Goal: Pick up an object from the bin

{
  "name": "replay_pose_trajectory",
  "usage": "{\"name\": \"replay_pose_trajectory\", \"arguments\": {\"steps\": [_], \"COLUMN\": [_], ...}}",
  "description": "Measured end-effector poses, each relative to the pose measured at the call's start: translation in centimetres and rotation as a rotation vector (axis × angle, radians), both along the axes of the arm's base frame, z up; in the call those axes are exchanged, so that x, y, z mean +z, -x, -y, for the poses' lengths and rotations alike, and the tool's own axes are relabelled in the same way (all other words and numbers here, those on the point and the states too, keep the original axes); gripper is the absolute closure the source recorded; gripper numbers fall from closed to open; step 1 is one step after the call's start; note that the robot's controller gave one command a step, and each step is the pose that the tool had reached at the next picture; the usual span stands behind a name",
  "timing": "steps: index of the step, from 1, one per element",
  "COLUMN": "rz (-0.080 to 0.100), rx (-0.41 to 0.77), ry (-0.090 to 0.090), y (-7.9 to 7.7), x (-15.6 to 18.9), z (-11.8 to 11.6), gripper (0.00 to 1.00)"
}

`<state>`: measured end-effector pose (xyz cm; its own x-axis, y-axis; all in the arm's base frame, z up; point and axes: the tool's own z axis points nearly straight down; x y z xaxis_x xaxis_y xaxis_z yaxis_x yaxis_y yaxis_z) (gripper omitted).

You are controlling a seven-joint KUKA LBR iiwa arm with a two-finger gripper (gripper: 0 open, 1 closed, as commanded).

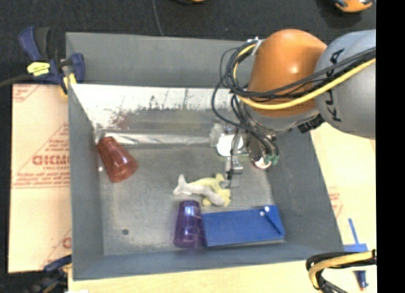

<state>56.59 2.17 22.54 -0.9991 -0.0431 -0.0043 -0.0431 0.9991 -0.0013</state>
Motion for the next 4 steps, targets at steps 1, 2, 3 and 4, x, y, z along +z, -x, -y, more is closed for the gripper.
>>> {"name": "replay_pose_trajectory", "arguments": {"steps": [1,2,3,4], "rz": [-0.008,0.007,0.003,0.016], "rx": [-0.109,-0.003,0.158,0.395], "ry": [0.002,-0.002,0.002,0.004], "y": [4.7,5.6,9.3,7.5], "x": [3.2,-3.4,-10.1,-13.9], "z": [-1.2,-3.6,-2.7,1.1], "gripper": [0.00,0.00,0.00,0.00]}}
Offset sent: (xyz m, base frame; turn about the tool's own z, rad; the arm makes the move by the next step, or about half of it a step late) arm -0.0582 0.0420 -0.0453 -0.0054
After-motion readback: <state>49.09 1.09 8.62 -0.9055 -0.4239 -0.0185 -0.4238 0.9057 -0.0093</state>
